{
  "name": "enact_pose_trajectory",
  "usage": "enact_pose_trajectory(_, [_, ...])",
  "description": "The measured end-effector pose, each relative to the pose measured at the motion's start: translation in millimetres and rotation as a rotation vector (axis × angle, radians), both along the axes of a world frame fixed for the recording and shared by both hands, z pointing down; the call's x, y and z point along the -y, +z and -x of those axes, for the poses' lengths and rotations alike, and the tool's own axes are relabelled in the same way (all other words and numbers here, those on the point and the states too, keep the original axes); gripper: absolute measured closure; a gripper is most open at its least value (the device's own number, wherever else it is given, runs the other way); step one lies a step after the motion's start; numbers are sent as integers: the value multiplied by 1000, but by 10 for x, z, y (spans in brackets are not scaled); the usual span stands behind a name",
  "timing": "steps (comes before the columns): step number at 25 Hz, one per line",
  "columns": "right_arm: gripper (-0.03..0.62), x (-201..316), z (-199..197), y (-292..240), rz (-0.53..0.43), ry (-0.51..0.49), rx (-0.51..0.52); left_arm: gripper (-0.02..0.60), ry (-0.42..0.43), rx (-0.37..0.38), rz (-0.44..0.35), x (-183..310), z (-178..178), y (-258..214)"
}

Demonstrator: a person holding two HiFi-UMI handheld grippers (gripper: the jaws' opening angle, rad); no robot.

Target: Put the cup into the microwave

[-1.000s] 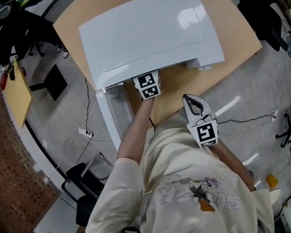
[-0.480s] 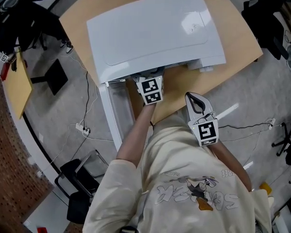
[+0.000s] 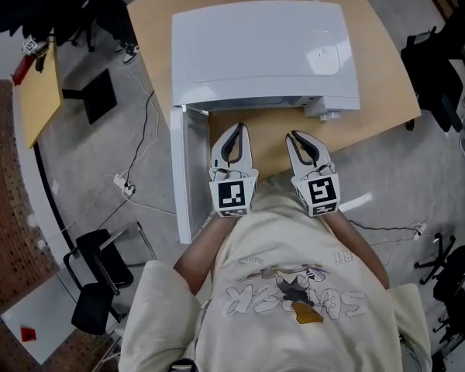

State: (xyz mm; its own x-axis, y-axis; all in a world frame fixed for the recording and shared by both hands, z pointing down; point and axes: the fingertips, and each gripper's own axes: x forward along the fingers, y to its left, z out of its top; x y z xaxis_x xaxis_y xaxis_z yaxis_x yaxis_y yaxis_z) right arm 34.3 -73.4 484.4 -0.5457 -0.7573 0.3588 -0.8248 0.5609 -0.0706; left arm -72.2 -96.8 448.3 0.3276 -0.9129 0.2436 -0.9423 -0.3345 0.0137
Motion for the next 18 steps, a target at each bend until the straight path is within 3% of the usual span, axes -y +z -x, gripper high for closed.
enact_pose_trajectory(5, [558, 91, 100, -46, -1, -53, 32, 577, -21, -5, 11, -316, 84, -232])
enact_pose_trajectory(6, [588, 86, 129, -46, 2, -69, 20, 577, -27, -3, 23, -360, 103, -241])
enact_pose_trajectory(12, [589, -55, 418, 10, 10, -224, -75, 577, -79, -56, 52, -499, 259, -265])
enact_pose_trajectory(18, [589, -91, 484, -28, 7, -262, -71, 577, -63, -84, 88, -530, 217, -179])
